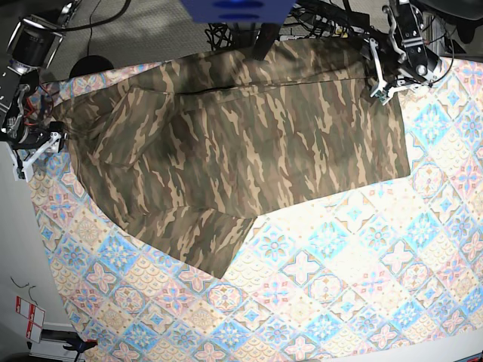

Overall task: Fold the T-shirt properly
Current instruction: 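Open both grippers and raise them off the shirt edge, then move both grippers down to the corners of the camouflage shirt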

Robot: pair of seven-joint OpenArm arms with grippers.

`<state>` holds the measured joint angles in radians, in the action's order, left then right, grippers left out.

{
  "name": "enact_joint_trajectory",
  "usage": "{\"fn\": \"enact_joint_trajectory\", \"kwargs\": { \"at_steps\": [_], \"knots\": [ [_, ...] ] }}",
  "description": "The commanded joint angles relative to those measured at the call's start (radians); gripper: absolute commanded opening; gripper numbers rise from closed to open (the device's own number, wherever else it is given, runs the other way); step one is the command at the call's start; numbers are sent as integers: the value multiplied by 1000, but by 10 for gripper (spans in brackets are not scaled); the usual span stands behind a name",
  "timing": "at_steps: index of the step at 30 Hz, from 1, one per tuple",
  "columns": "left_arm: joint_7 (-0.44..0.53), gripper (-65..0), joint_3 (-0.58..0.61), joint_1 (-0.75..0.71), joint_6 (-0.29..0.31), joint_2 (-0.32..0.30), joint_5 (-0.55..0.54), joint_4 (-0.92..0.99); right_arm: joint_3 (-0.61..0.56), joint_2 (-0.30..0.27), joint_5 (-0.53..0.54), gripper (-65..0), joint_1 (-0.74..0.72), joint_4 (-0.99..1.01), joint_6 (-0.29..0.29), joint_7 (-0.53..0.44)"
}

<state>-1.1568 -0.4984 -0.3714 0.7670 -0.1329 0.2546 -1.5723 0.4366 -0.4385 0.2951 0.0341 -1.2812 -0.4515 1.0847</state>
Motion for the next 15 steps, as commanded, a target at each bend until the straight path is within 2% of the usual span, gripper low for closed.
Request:
{"fn": "enact_joint_trajectory", "kwargs": {
  "at_steps": [1,3,4,7,8,9,10,11,12,14,15],
  "knots": [
    [185,-156,-24,74,-69,-17,71,125,6,-29,5,-237,-12,-16,1,-15],
    [243,-156,-27,125,-69,-32,91,184,6,-24,5,-237,-13,-15,1,-33],
    [295,-156,-27,150,-69,-43,96,232,-3,0,5,-237,-15,-15,1,-50],
    [541,-156,-29,248,-69,-103,101,505,-58,112,3,-237,-16,-13,6,-119],
    [634,-156,-32,274,-69,-112,104,625,-77,134,14,-238,-15,-2,6,-148],
    [700,-157,-32,306,-69,-87,124,689,-100,132,0,-237,-29,51,7,-206],
    [759,-157,-41,334,-69,-96,134,775,-126,139,-50,-238,-36,110,13,-283],
    [794,-157,-41,348,-69,-92,144,856,-157,140,-101,-239,-30,111,46,-312],
    [825,-157,-49,378,-69,-109,153,910,-200,152,-168,-239,-55,119,110,-285],
    [877,-157,-81,458,-69,-170,140,1027,-272,208,-262,-239,-125,93,225,-157],
    [866,-157,-102,498,-69,-192,137,1080,-267,224,-273,-239,-152,84,241,-133]
  ]
}}
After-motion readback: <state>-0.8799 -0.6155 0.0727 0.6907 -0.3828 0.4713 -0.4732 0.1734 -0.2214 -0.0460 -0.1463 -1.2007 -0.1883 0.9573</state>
